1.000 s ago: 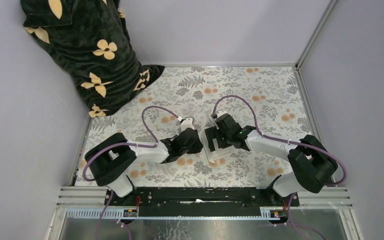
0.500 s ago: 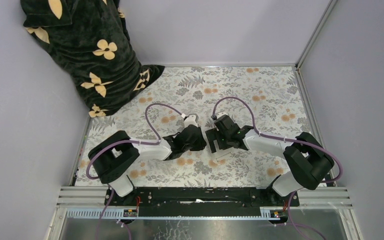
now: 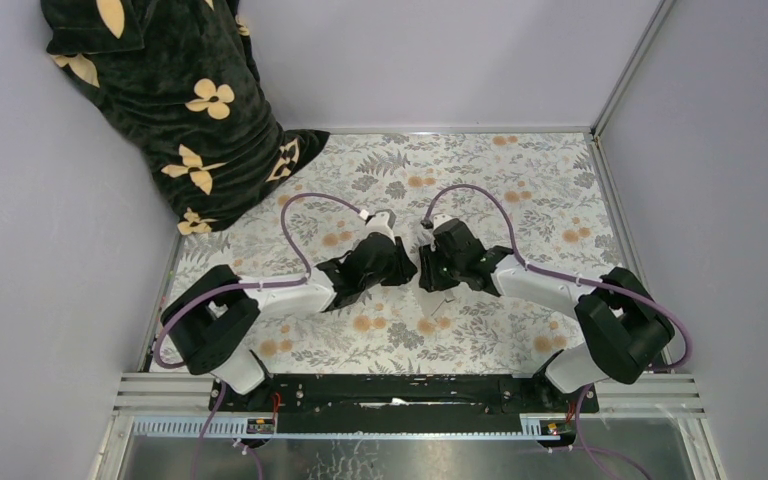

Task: Fold the paper box
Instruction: Close the paper box at the center of the board.

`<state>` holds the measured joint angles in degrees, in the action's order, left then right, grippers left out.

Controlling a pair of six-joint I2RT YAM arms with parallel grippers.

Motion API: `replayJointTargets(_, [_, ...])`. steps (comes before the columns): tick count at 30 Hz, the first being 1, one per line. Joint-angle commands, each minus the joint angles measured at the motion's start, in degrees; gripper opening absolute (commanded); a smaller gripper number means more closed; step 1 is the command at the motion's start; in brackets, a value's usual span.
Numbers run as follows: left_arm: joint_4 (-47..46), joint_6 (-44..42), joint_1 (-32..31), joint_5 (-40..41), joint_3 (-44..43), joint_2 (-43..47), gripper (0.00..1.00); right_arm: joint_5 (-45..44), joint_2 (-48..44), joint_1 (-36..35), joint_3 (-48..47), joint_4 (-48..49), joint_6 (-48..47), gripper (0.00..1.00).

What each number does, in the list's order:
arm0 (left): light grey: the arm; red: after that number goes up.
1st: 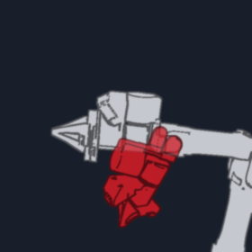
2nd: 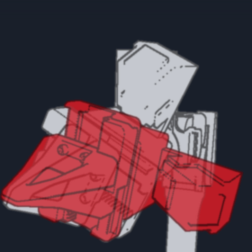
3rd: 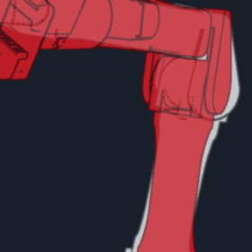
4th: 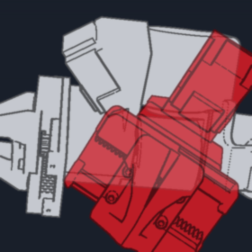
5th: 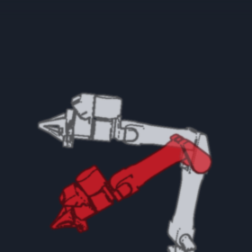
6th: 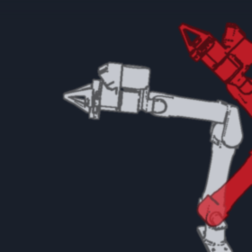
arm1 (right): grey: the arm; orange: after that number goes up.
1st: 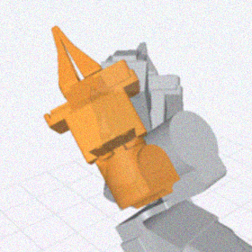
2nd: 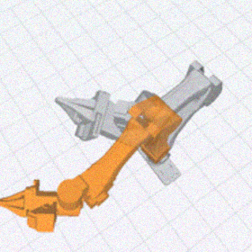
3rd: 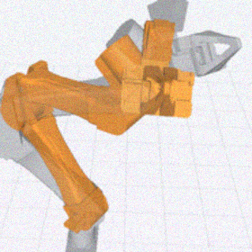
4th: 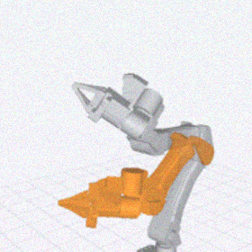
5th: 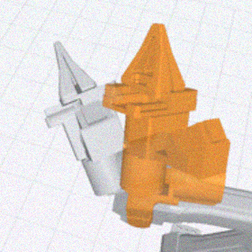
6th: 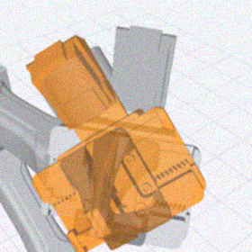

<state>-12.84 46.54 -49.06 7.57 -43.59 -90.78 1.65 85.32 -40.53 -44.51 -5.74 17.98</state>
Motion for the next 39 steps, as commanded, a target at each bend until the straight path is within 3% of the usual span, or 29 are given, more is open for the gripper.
replayJointTargets(1, [0.33,-1.49,0.82,-1.28,1.17,3.43,0.31,5.80,-1.00,1.82,1.44,-1.50,-0.62,0.29])
replayJointTargets(3, [1.04,-1.82,1.27,-1.28,2.19,5.46,0.31,8.57,-2.31,3.01,1.37,-1.71,-0.43,0.13])
replayJointTargets(6, [1.59,-2.20,2.55,-1.25,4.85,10.48,0.31,13.57,-4.08,5.20,0.87,-2.57,-0.56,0.11])
replayJointTargets(21, [-7.32,-6.90,4.56,-6.77,24.06,39.79,0.38,47.64,-7.39,9.60,-5.16,-1.27,7.57,0.13])
replayJointTargets(32, [-7.74,-9.53,4.90,-18.56,21.59,44.31,0.47,65.31,-13.37,9.62,1.57,10.96,18.27,0.16])
replayJointTargets(39, [-5.28,-4.67,5.13,-21.43,21.04,53.63,0.54,66.85,-17.70,9.60,4.15,19.05,25.84,0.16])
